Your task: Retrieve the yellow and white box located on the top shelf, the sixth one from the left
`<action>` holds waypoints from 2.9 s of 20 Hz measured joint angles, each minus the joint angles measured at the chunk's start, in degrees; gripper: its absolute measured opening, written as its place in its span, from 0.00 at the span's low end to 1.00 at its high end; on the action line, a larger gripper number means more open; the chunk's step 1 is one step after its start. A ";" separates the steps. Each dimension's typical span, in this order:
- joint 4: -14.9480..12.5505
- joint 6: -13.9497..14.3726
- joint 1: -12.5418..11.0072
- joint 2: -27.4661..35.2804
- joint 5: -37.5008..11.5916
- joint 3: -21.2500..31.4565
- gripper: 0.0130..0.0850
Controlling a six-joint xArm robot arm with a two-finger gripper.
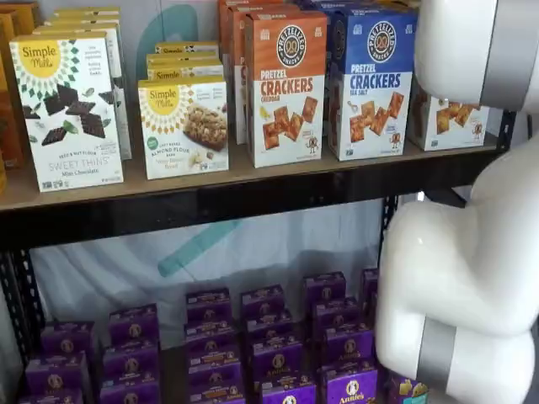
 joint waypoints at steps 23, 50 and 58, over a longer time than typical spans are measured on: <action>9.91 -2.65 -4.71 -9.50 -15.17 11.90 1.00; 8.82 -5.75 -2.07 0.51 -28.97 5.60 1.00; 6.35 -4.26 0.00 3.54 -28.75 2.24 1.00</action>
